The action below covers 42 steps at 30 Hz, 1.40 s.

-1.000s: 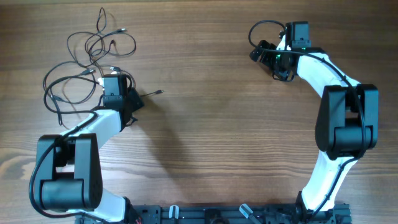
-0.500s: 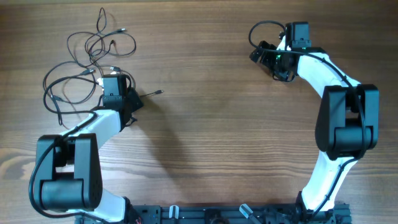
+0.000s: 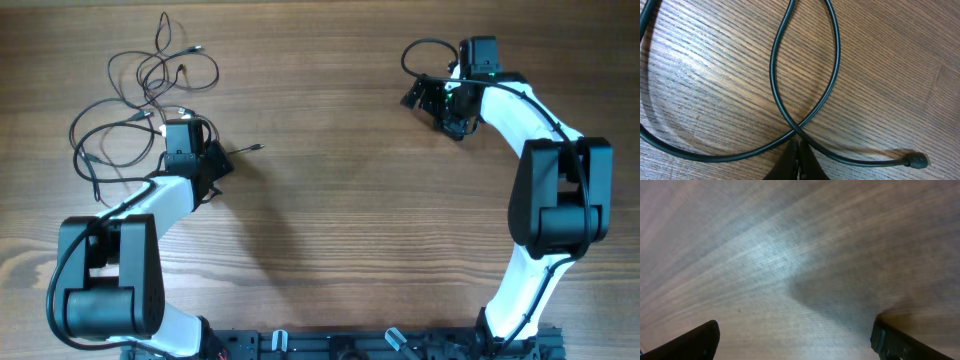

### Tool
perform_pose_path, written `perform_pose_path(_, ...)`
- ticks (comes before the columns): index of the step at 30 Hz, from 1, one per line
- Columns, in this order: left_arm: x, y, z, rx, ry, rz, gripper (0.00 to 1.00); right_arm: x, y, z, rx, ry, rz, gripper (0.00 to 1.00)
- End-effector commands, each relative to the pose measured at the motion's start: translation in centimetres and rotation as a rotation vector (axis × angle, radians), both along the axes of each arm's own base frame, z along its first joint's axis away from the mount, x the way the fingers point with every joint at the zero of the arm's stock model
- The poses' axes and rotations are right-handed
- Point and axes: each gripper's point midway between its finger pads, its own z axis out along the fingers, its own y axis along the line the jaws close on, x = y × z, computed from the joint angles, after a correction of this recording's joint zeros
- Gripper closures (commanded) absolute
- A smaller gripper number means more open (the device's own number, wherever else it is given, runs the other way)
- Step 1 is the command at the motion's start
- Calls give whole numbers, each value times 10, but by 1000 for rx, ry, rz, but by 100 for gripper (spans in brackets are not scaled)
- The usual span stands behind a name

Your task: Untangle cables

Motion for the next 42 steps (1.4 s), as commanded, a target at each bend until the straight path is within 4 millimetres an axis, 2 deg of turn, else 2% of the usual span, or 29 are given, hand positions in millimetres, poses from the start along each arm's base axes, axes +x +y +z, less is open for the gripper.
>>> perform_pose_path(1,-42,-12,-45,-50,170,-33,96,-17,-24,-15,-136,99,-39,0)
perform_pose_path(4,-42,-12,-45,-50,170,-33,96,-20,-41,-5,-234,136,-56,0)
perform_pose_path(8,-41,-12,-44,-50,164,-33,96,-24,-53,1,-316,153,-20,0)
perform_pose_path(14,-41,-15,-44,-67,164,-42,96,-33,-76,36,-466,217,44,0)
perform_pose_path(19,-43,-31,-43,-144,167,-98,93,-40,-73,35,-451,244,50,0)
perform_pose_path(21,-43,-42,-40,-173,162,-185,78,-40,-73,34,-451,248,51,0)
perform_pose_path(22,-44,-49,-37,-192,168,-236,74,-41,-73,33,-451,249,51,0)
perform_pose_path(30,-67,-49,4,-145,433,-444,75,-38,-73,31,-451,239,47,0)
perform_pose_path(35,-77,-48,3,-146,484,-443,78,-41,-73,28,-450,250,49,0)
perform_pose_path(38,-79,-36,-2,-24,516,-438,79,-47,-73,19,-451,267,53,0)
perform_pose_path(42,-76,-47,-5,21,503,-480,78,-49,-66,8,-406,261,61,0)
